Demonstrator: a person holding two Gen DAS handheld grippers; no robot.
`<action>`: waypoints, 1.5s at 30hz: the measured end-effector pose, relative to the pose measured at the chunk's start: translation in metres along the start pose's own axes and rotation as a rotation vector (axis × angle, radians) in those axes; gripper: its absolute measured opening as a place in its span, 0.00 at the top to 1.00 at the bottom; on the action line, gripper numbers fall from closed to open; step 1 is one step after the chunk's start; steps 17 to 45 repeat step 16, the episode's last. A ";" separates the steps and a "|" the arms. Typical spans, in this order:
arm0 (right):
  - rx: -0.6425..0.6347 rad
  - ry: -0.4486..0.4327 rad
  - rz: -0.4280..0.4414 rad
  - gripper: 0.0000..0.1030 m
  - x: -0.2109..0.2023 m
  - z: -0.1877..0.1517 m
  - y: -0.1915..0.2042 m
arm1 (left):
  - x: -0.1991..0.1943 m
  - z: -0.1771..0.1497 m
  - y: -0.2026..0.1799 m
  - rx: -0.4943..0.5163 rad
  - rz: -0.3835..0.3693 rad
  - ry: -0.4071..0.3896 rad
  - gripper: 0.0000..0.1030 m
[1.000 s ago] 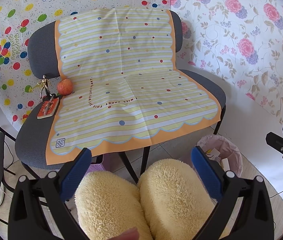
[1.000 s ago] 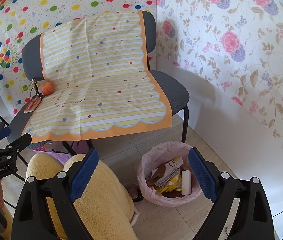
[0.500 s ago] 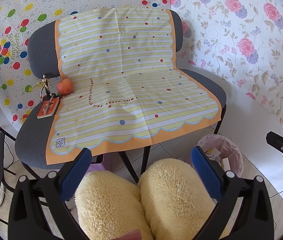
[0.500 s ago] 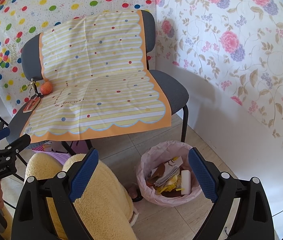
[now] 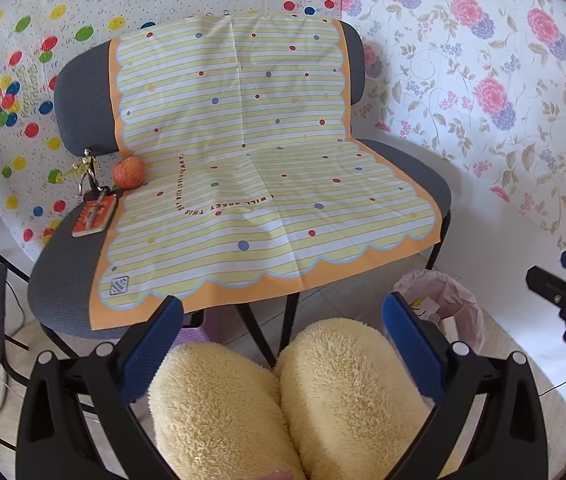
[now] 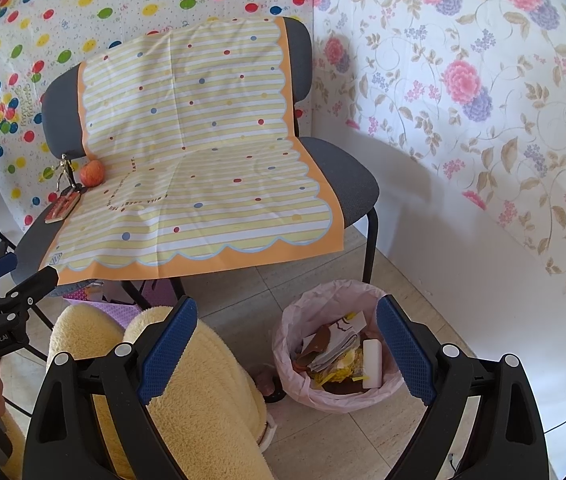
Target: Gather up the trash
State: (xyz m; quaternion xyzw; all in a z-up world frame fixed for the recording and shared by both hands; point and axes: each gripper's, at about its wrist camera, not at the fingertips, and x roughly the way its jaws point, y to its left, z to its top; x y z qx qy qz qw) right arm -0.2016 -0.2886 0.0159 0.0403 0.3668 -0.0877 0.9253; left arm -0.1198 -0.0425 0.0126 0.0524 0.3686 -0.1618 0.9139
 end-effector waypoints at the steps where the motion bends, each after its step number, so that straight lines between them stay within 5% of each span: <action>1: 0.001 0.005 0.000 0.12 0.003 -0.002 0.001 | 0.001 0.000 0.002 -0.010 -0.014 0.002 0.06; 10: -0.041 0.046 0.037 0.12 0.060 0.025 0.008 | 0.028 0.009 0.014 0.014 0.016 0.005 0.06; 16: -0.096 0.019 0.124 0.11 0.164 0.090 0.009 | 0.071 0.019 0.051 -0.036 0.099 0.055 0.06; 45: -0.096 0.019 0.124 0.11 0.164 0.090 0.009 | 0.071 0.019 0.051 -0.036 0.099 0.055 0.06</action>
